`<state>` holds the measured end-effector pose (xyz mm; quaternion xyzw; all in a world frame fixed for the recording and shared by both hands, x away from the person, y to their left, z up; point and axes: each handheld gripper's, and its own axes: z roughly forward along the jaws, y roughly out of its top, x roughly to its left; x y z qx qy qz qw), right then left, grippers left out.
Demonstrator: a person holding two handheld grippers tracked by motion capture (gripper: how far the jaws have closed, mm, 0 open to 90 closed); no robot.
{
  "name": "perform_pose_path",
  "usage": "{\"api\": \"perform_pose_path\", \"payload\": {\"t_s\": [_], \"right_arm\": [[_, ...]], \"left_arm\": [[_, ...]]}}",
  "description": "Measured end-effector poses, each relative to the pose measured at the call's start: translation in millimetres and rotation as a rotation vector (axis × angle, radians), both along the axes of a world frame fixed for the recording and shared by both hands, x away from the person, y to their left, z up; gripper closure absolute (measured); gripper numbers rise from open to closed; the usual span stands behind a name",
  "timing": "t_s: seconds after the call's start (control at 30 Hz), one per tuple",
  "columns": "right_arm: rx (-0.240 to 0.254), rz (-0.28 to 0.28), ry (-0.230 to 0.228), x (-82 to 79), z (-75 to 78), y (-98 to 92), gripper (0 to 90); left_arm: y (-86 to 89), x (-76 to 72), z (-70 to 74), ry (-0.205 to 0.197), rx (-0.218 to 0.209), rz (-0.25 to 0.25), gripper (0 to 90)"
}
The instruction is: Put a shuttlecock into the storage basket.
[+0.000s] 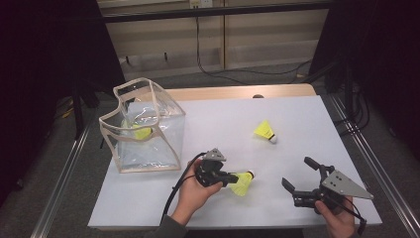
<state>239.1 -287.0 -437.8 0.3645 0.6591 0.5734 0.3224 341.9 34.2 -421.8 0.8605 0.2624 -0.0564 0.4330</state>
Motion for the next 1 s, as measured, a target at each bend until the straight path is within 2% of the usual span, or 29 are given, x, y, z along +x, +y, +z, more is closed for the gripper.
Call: {"api": "perform_pose_path", "payload": {"t_s": [0.1, 0.23, 0.37, 1.0], "right_arm": [[0.002, 0.002, -0.002, 0.1, 0.0, -0.5, 1.2], [0.001, 0.001, -0.002, 0.2, 0.1, -0.7, 1.3], [0.0, 0.0, 0.0, 0.0, 0.1, 0.3, 1.2], [0.004, 0.0, 0.004, 0.3, -0.2, 0.8, 1.2]], "left_arm": [[1.2, 0.6, 1.6, 0.002, 0.002, 0.001, 89.3], [3.5, 2.3, 2.8, 0.029, 0.012, 0.001, 89.3], [5.5, 3.4, 5.0, 0.029, 0.027, -0.001, 89.3], [22.5, 12.0, 19.9, 0.043, 0.017, 0.034, 89.3]]}}
